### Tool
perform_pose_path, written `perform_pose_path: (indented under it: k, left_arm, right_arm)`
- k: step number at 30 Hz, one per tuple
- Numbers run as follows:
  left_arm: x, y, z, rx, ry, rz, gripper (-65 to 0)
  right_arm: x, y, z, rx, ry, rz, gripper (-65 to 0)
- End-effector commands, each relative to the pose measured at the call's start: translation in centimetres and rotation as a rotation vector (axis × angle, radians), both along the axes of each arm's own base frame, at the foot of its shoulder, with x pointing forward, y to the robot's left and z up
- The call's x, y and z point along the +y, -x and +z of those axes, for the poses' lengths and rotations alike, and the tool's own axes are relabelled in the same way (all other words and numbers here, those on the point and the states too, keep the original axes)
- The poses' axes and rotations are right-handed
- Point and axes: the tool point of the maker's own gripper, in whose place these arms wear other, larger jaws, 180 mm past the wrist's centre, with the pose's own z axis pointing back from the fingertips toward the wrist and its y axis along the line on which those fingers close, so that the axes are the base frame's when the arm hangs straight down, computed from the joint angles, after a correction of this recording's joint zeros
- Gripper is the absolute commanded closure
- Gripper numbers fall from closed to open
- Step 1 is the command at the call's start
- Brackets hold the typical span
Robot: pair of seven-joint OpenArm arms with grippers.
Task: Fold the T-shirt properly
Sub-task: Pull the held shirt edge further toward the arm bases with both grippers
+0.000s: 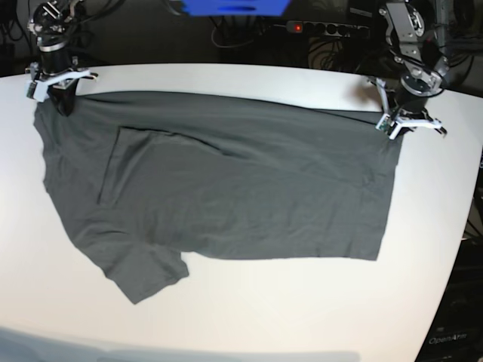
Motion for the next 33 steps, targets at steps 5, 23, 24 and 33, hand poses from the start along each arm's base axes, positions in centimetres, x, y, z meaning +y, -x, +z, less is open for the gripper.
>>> perform_pose_path:
  k: [5,23,24,33]
  left_arm:
    - [1.4,4.0,-2.3,0.165,-0.062,0.02,-2.4]
    - [2.9,0.7,1.4,0.041,-0.104,0.059,-2.4]
    - [2.9,0.3,1.6,0.031,-0.102,0.06,-2.4]
    - [2.8,0.0,1.7,0.024,-0.102,0.061,-2.4]
  right_arm:
    - [1.4,7.4,-5.9,0.411,-0.006,0.045,-0.4]
    - [1.5,7.3,-6.0,0.41,-0.009,0.046,-0.4]
    - [1.7,7.3,-6.0,0.41,-0.013,0.045,-0.4]
    - [1.1,6.8,-5.4,0.396,0.012,0.05,-0.4]
